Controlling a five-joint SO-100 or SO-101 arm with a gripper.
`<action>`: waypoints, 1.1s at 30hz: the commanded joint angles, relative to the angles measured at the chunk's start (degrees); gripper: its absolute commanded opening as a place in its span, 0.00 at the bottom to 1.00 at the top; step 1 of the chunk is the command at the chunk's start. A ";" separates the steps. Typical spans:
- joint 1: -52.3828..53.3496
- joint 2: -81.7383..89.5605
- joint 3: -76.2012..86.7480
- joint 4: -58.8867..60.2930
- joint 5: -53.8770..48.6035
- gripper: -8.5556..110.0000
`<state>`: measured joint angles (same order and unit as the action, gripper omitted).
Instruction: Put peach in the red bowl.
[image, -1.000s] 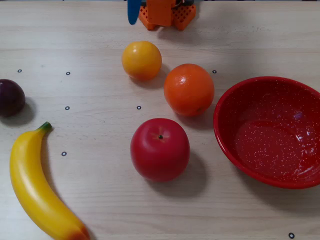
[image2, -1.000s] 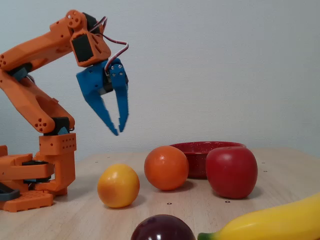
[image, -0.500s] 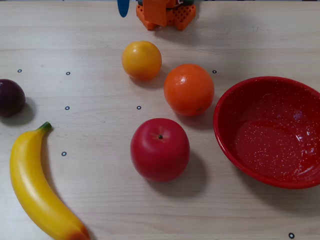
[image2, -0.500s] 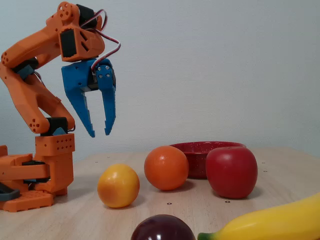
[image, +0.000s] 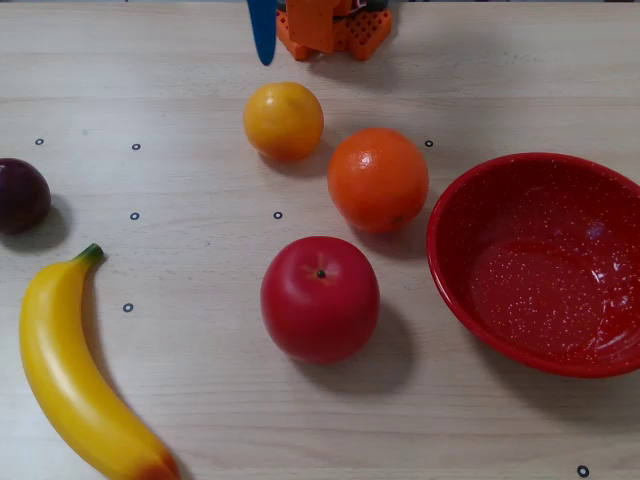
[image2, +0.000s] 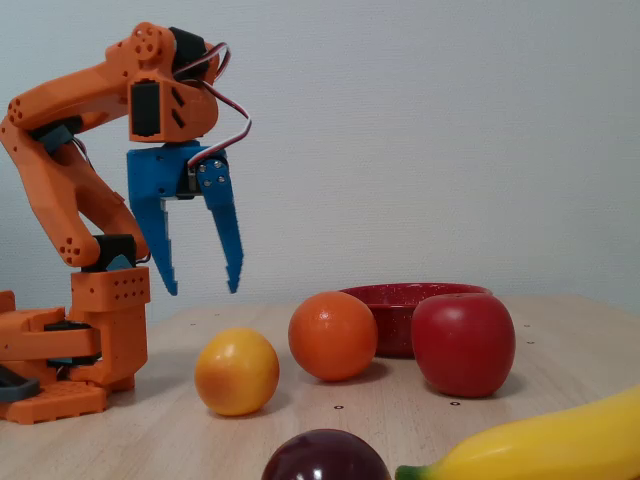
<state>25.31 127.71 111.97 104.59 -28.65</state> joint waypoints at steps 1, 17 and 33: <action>-1.49 -0.35 -0.88 1.93 -3.78 0.26; 5.01 -5.10 0.70 -0.44 -26.28 0.34; 7.82 -5.19 4.39 -4.83 -34.01 0.35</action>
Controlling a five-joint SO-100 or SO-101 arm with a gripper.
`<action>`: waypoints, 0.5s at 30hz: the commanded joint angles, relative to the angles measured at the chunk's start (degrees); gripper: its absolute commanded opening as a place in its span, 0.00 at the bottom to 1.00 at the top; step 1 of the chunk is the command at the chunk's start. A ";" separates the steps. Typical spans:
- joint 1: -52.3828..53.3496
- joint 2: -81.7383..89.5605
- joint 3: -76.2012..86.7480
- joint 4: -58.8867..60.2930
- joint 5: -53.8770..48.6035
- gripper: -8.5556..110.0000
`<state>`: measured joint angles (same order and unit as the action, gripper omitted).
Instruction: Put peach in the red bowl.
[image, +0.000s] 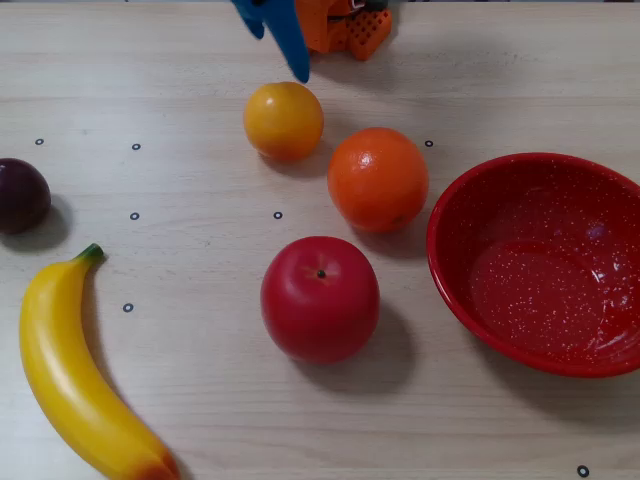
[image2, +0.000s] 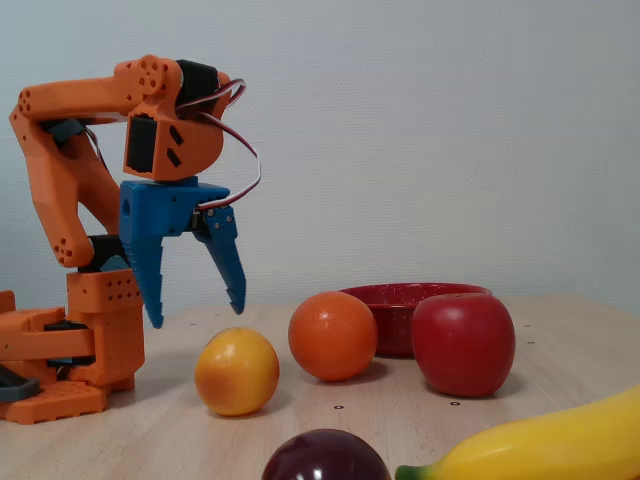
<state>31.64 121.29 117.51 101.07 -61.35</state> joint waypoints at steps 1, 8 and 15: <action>1.58 1.23 -0.88 -1.93 -1.67 0.35; 1.93 1.05 -0.70 -4.57 -6.33 0.39; 3.69 0.70 -0.18 -6.42 -14.59 0.42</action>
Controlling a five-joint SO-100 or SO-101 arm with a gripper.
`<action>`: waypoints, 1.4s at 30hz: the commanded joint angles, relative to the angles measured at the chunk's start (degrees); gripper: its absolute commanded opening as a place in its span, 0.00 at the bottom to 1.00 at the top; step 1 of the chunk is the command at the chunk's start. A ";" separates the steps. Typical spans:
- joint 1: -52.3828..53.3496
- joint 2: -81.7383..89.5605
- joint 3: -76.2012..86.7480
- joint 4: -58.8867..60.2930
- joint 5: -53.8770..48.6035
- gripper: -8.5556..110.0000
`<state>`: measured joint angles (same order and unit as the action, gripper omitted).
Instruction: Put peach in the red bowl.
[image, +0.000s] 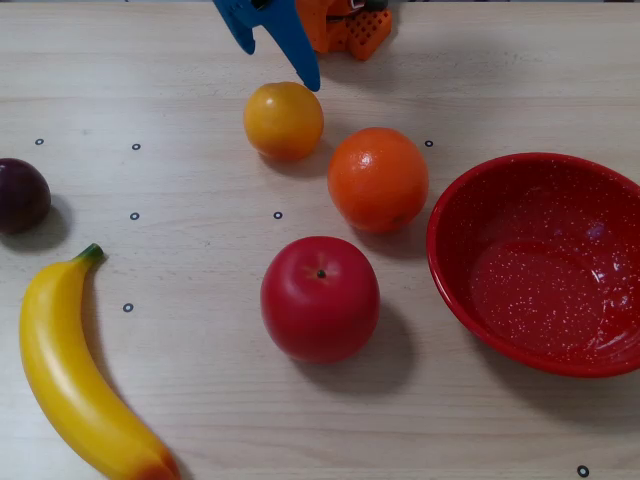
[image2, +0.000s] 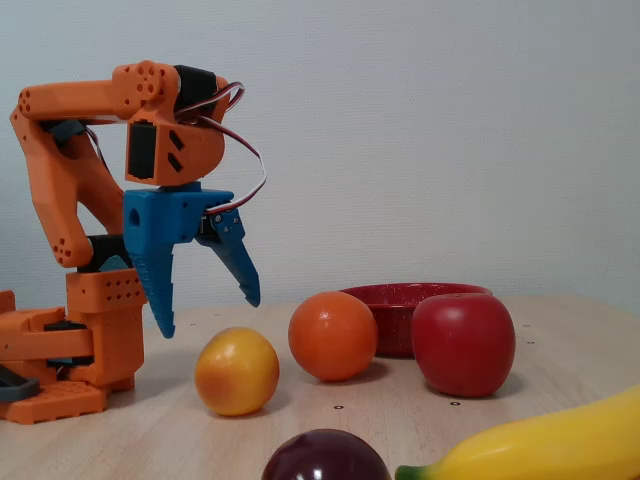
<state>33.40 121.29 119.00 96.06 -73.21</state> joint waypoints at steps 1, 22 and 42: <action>2.20 0.53 -1.49 -2.11 -3.69 0.42; 3.78 -2.29 2.46 -11.16 -13.18 0.43; 1.49 -4.66 7.21 -19.25 -15.91 0.46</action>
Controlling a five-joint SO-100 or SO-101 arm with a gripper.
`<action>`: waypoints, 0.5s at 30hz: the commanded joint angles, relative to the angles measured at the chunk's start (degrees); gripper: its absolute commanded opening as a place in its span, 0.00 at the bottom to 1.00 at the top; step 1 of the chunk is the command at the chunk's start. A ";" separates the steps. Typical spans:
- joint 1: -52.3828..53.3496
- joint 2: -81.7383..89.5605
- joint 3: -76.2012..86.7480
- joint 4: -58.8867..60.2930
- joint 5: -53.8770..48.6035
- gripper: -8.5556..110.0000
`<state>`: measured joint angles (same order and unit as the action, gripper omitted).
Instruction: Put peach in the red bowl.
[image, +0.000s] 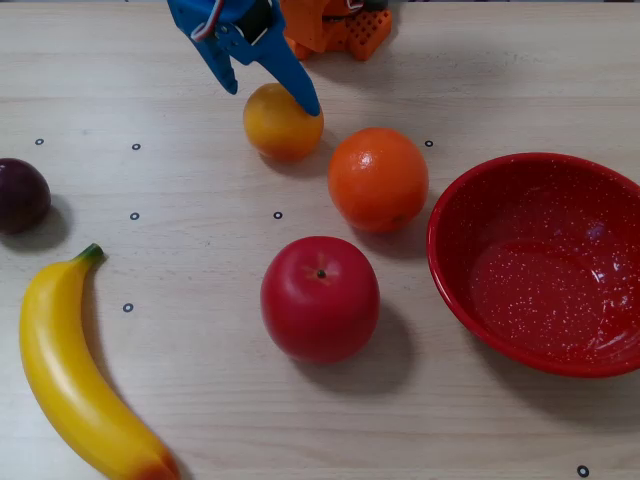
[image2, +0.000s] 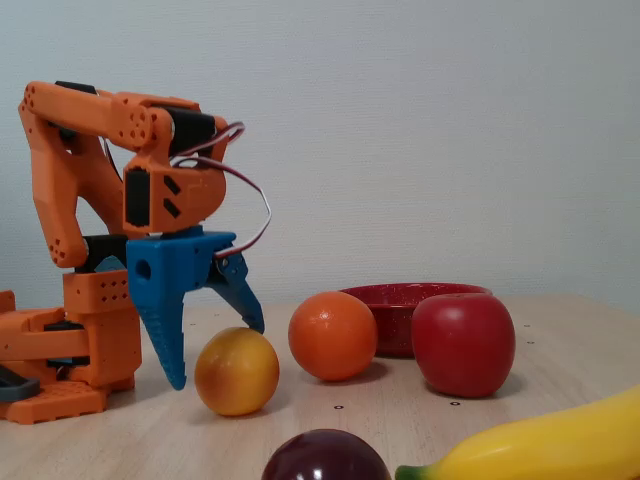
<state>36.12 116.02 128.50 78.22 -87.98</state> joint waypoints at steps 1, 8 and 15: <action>-1.58 0.53 -2.20 -1.67 -1.05 0.46; -3.34 -0.62 -1.67 -3.08 0.00 0.46; -4.39 -1.58 -0.35 -6.06 0.53 0.46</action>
<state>32.87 113.82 129.11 73.83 -87.89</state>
